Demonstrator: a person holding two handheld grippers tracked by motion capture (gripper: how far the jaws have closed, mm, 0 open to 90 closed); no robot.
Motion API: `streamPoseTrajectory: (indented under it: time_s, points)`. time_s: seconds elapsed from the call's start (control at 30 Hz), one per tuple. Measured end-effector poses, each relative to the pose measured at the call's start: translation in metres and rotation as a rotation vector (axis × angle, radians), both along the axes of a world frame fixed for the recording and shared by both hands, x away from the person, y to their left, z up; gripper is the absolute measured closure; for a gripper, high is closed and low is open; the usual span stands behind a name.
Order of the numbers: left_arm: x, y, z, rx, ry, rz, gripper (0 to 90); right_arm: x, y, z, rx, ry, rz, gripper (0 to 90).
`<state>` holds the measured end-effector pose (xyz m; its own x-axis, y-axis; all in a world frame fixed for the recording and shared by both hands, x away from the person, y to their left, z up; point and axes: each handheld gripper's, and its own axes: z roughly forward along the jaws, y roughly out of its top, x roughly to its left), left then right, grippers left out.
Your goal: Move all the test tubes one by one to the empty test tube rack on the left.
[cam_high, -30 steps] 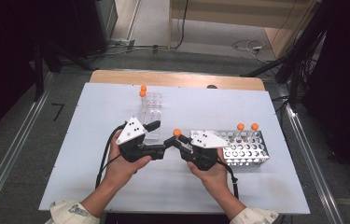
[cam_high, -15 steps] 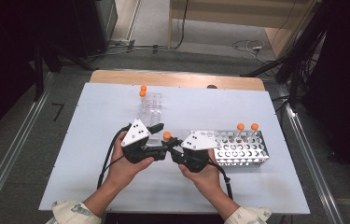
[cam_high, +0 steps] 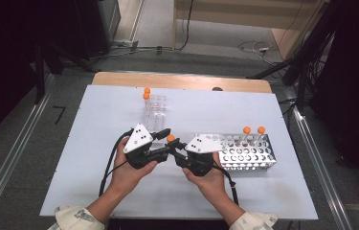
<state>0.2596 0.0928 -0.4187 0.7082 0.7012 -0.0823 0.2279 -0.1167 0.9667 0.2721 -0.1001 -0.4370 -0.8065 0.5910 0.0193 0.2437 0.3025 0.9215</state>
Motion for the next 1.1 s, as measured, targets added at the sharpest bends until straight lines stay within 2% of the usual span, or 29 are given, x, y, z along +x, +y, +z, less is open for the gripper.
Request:
streamPoseTrajectory:
  time_s: [0.4,0.7,0.8,0.93,1.1]
  points:
    - [-0.001,0.001,0.001,-0.003,-0.017,0.003,69.5,0.0,0.0,0.0,0.004,0.0,0.0,72.0]
    - [-0.001,0.002,0.001,-0.009,-0.023,-0.001,70.9,0.0,-0.001,0.001,0.009,-0.005,-0.003,71.5]
    - [0.0,0.003,0.003,-0.013,-0.024,0.0,71.1,-0.001,-0.001,0.002,0.032,-0.011,-0.002,63.2]
    - [0.005,0.01,0.008,-0.037,-0.028,0.023,71.1,-0.003,-0.005,0.006,0.058,-0.014,-0.013,42.9]
    - [0.015,0.026,0.018,-0.052,-0.028,0.083,71.1,-0.007,-0.018,0.011,0.069,-0.042,-0.031,33.7]
